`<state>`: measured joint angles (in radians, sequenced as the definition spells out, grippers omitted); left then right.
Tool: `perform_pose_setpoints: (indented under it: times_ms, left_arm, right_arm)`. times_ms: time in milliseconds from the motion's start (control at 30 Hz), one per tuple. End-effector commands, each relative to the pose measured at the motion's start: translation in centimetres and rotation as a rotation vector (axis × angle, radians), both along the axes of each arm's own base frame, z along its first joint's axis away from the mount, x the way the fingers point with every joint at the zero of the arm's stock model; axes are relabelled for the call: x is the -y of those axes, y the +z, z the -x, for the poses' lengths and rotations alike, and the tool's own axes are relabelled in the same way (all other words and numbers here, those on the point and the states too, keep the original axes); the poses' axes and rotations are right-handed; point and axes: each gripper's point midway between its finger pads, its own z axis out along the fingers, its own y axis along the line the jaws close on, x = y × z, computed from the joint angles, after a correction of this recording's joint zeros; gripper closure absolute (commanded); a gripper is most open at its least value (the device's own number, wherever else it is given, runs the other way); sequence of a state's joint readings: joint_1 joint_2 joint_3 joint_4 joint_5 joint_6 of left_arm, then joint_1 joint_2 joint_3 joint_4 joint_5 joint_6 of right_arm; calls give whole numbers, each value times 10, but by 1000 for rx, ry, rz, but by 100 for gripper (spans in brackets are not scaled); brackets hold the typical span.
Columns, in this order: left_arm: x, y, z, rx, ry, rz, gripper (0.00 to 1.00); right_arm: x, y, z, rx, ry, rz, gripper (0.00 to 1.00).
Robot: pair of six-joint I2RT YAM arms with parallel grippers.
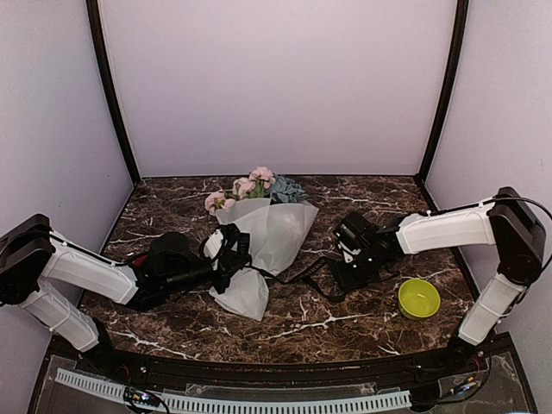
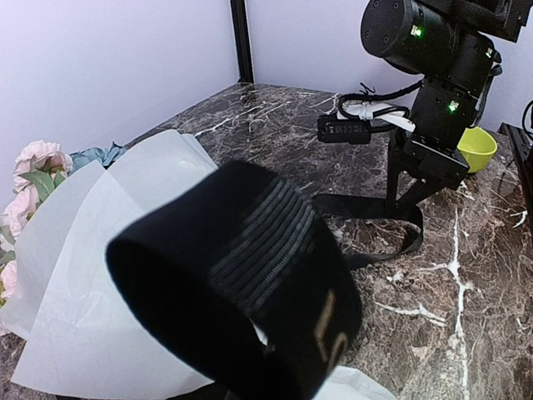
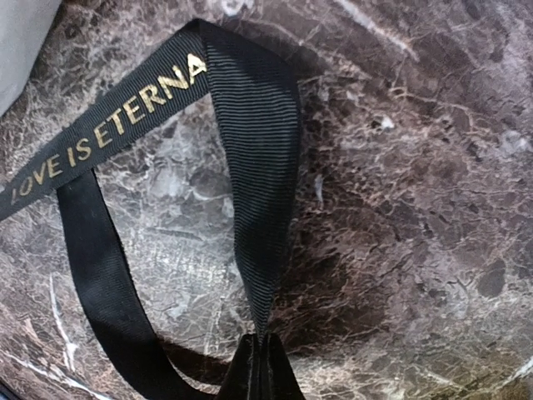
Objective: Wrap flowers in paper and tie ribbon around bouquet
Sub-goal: Pick up the right side of the half-tied ribbon from the center of the board, then place the right side of the half-tied ribbon on the folded bouquet.
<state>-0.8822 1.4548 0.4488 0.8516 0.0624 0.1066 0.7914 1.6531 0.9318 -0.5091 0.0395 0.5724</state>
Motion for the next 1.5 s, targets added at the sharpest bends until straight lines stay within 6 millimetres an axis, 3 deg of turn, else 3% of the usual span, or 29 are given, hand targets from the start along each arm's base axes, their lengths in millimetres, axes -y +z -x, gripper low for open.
perform_pose_setpoints:
  times_ms: [0,133,333,433,533,600,733,867,1000,1133,1233,1467]
  left_arm:
    - [0,8,3,31,-6,14,100]
    - [0,6,3,31,-8,9,100]
    - [-1,5,3,42,-5,-1,100]
    - [-2,6,5,42,-6,3,100]
    - [-3,5,7,45,-11,1,100]
    - [-3,5,10,51,-19,-2,100]
    - [-3,3,12,60,-24,-11,100]
    - [-1,-3,14,49,-33,-19,100]
    - [1,-6,17,47,-41,-22,100]
    - [3,-6,18,53,-49,-21,100]
    - [3,-6,18,53,-47,-19,100]
    - [2,-6,18,51,-46,-11,100]
  right_arm:
    - [-7,37,-15,102,3,-71,100]
    - [-38,105,-24,229,135,-246,100]
    - [-116,252,-34,504,368,-611,100]
    - [-171,299,-28,595,502,-705,100]
    - [-226,321,-30,624,546,-775,100]
    - [-256,328,-35,615,548,-825,100]
    - [-302,321,-43,606,545,-825,100]
    - [-342,310,-26,555,600,-841,100]
    - [-370,286,-2,505,661,-836,100]
    - [-380,274,11,446,676,-864,99]
    - [-382,266,16,428,687,-853,83]
    - [-369,261,9,466,684,-760,21]
